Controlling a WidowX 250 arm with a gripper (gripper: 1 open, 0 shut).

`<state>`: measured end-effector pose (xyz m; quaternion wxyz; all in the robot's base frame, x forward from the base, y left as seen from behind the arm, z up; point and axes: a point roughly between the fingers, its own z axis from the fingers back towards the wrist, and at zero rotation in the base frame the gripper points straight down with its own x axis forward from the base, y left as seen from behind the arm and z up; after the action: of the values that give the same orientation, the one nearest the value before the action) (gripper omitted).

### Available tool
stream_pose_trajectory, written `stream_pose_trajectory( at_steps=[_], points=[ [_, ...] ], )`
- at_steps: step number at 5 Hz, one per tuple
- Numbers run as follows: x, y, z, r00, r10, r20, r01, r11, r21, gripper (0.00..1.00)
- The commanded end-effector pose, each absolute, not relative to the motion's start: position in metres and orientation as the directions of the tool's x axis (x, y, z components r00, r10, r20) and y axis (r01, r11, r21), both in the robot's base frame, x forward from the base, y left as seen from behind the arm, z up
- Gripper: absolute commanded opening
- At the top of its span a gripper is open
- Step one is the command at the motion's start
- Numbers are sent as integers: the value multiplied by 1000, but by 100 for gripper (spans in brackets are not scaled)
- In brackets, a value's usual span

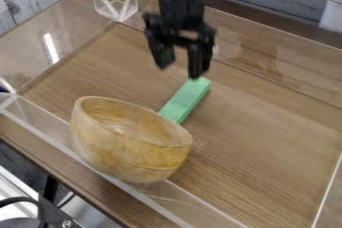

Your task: Put the green block in the brown bowl

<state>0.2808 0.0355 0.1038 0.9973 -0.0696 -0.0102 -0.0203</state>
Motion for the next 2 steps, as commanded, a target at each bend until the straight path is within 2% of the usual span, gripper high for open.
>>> stream_pose_trajectory(
  at_steps=[1,2],
  points=[
    [286,48,144,994,-27,103,38,994,-105,100],
    [281,57,153,994,-33,109,43,995,-90,100]
  ],
)
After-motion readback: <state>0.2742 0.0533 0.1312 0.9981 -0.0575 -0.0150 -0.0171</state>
